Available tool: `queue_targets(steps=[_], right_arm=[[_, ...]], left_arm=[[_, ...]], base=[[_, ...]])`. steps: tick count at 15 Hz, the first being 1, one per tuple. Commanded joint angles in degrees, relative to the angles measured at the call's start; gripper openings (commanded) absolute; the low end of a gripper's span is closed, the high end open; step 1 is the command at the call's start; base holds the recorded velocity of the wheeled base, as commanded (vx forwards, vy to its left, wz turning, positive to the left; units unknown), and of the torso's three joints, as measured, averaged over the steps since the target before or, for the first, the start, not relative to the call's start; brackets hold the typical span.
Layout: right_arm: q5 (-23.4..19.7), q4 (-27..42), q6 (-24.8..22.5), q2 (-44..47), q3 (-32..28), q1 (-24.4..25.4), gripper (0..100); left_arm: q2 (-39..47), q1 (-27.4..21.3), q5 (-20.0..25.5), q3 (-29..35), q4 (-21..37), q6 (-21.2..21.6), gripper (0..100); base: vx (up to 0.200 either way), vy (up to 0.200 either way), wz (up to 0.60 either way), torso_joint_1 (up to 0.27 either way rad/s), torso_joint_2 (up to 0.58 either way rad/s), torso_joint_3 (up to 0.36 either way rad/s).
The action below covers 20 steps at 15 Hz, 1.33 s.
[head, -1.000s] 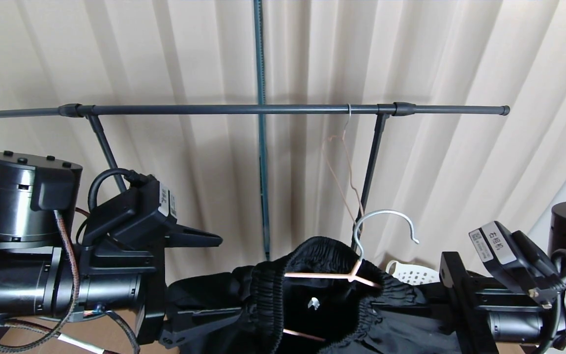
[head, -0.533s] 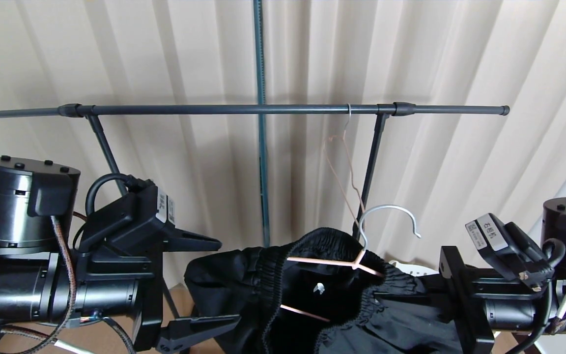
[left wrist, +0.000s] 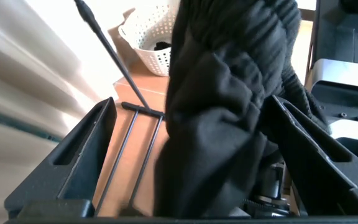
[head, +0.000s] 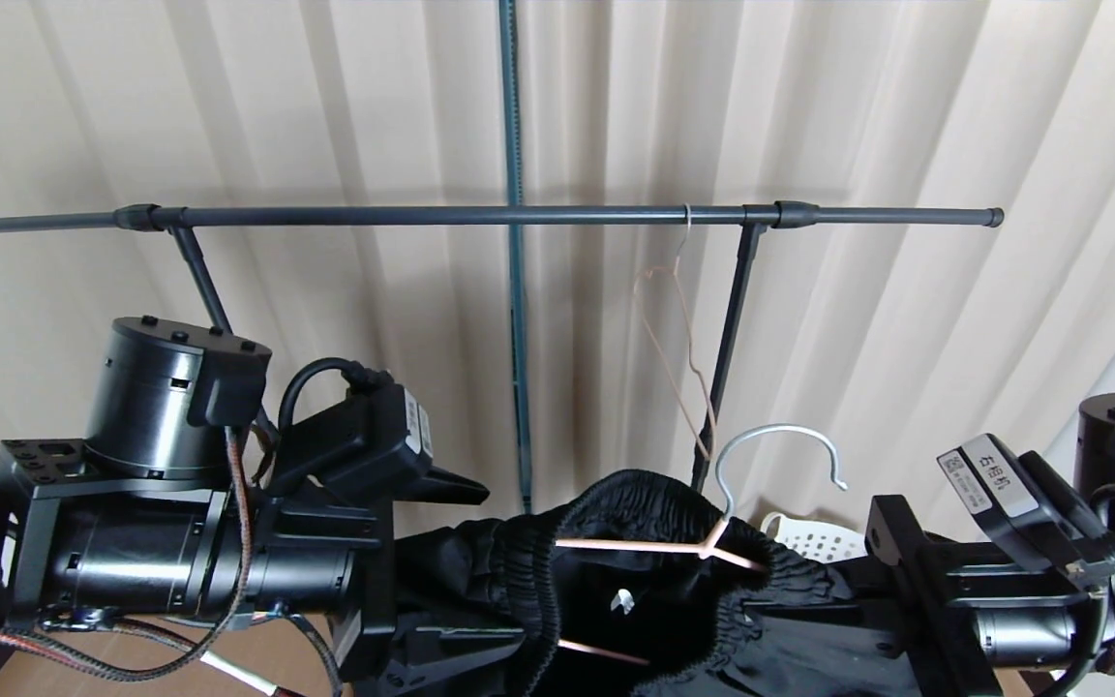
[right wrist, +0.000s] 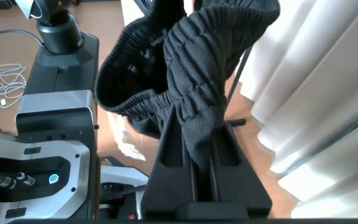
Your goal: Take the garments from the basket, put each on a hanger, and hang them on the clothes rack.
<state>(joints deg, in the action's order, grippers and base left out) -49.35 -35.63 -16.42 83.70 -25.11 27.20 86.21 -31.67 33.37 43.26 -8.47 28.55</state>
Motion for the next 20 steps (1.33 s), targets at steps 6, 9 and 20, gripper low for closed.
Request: queue_targets(steps=[6, 9, 20], right_arm=[[-0.1, -0.1, 0.0, -0.8, 0.1, 0.7, 0], [-2.4, -0.1, 0.0, -2.3, 0.4, 0.7, 0], [-2.5, -0.1, 0.2, -1.0, 0.0, 0.3, 0]], left_arm=[[3.0, -2.5, 0.0, 1.4, -0.1, 0.0, 100], [3.0, -2.5, 0.0, 1.2, -0.1, 0.0, 100], [2.6, -3.0, -0.1, 0.7, -0.1, 0.0, 0]], base=[[0.000, 0.000, 0.00, 0.000, 0.00, 0.000], [0.000, 0.000, 0.00, 0.000, 0.00, 0.000], [0.000, 0.000, 0.00, 0.000, 0.00, 0.000]])
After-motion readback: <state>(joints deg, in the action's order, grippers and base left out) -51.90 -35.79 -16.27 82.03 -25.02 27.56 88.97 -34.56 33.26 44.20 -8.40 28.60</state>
